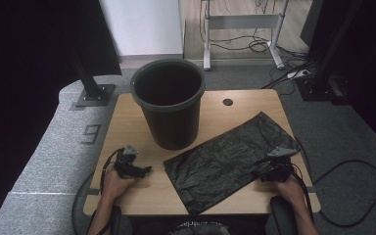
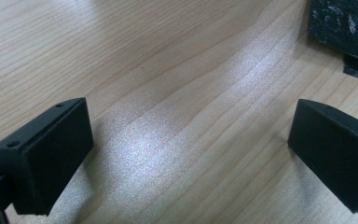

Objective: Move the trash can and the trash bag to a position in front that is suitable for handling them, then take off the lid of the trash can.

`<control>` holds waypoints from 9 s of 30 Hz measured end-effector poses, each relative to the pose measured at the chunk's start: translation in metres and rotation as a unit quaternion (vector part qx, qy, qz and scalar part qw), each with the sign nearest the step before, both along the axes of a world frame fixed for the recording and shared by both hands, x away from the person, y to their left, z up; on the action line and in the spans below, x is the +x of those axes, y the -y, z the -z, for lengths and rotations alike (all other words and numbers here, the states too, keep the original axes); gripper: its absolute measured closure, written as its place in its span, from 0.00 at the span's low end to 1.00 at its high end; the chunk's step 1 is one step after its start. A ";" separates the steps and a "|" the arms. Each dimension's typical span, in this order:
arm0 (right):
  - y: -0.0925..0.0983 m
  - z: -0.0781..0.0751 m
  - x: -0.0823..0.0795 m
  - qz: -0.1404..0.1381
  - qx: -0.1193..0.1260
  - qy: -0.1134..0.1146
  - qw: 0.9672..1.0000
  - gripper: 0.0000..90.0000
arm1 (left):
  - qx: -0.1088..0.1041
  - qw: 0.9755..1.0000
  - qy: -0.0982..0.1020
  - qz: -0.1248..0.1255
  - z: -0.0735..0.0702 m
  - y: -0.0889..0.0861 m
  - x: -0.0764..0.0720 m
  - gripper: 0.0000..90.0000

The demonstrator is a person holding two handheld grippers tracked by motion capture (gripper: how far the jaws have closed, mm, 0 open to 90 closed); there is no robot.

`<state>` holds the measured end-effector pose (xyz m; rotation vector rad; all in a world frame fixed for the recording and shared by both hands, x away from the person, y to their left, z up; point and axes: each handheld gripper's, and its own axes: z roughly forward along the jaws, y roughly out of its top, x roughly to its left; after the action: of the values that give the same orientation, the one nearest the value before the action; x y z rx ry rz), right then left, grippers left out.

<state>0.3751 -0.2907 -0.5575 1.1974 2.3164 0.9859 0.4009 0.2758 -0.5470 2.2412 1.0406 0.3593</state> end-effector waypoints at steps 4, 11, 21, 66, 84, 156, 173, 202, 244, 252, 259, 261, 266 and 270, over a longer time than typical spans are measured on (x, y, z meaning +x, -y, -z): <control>0.000 0.000 0.000 0.000 0.000 0.000 1.000 0.00 | 0.000 1.000 0.000 0.000 0.000 0.000 0.000 0.00; 0.000 0.000 0.000 0.002 0.000 0.000 1.000 0.00 | 0.000 1.000 0.000 0.000 0.000 0.000 0.000 0.00; 0.004 0.000 0.014 -0.034 -0.001 0.000 0.999 0.00 | 0.000 1.000 0.000 -0.006 0.000 0.001 0.000 0.00; -0.017 -0.039 0.039 -0.078 -0.006 -0.037 0.996 0.12 | 0.001 1.000 0.000 -0.007 0.000 0.006 0.001 0.00; 0.004 -0.011 0.041 -0.097 -0.045 -0.050 0.993 0.02 | 0.000 1.000 0.000 -0.008 0.000 0.005 0.003 0.00; -0.079 -0.092 0.160 -0.022 0.036 0.062 0.997 0.00 | -0.019 0.994 0.112 0.005 -0.095 0.080 0.148 0.00; -0.063 -0.085 0.182 0.010 0.082 0.067 0.994 0.00 | -0.047 0.991 0.123 -0.012 -0.097 0.084 0.158 0.00; 0.030 -0.068 -0.003 0.063 0.003 0.030 0.998 0.00 | -0.045 0.997 0.061 0.002 -0.046 0.037 0.028 0.00; -0.014 0.000 0.025 0.031 -0.001 -0.001 1.000 0.00 | -0.025 0.999 -0.018 0.012 -0.009 0.038 0.010 0.01; -0.014 0.000 0.025 0.032 -0.001 -0.001 0.999 0.00 | -0.040 0.999 -0.002 0.016 -0.022 0.036 0.010 0.01; -0.014 0.000 0.025 0.033 -0.001 -0.001 0.999 0.00 | -0.034 0.999 -0.006 0.032 -0.034 0.038 0.013 0.00; -0.015 0.000 0.024 0.034 -0.001 -0.001 0.999 0.00 | -0.036 0.999 -0.007 0.032 -0.037 0.038 0.014 0.01; -0.015 0.000 0.023 0.035 -0.001 -0.001 0.999 0.00 | -0.024 0.999 -0.006 0.035 -0.045 0.037 0.018 0.01; -0.015 0.000 0.023 0.035 -0.001 -0.001 0.999 0.00 | -0.018 0.999 0.000 0.037 -0.057 0.037 0.022 0.02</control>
<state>0.3980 -0.2758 -0.5572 1.2708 2.2605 0.9589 0.4232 0.2390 -0.4902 2.2409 0.9550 0.3059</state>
